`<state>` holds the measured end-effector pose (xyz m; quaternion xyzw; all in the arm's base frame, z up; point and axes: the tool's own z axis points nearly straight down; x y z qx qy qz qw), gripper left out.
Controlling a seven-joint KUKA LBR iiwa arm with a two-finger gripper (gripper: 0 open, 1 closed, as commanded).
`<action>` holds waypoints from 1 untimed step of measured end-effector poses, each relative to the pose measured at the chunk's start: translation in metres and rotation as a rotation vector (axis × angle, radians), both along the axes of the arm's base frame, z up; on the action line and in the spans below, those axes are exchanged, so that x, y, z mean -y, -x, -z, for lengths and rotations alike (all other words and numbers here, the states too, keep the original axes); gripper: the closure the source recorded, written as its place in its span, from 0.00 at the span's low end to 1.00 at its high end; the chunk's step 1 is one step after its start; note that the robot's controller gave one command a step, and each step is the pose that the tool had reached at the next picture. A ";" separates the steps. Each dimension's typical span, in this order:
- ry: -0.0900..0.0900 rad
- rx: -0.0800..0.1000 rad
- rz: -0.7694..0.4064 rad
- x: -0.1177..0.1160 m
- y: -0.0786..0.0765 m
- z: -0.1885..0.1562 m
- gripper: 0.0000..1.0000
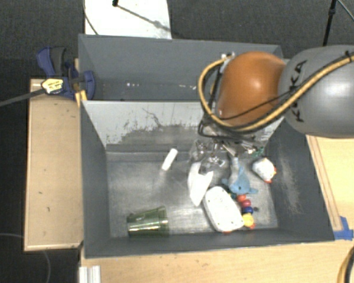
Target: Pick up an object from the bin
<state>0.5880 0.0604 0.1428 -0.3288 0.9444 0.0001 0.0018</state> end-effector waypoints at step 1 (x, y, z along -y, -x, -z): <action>0.000 -0.005 0.001 0.000 0.001 -0.012 1.00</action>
Offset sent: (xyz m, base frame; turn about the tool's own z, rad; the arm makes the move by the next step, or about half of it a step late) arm 0.0000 0.0001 0.0084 0.0000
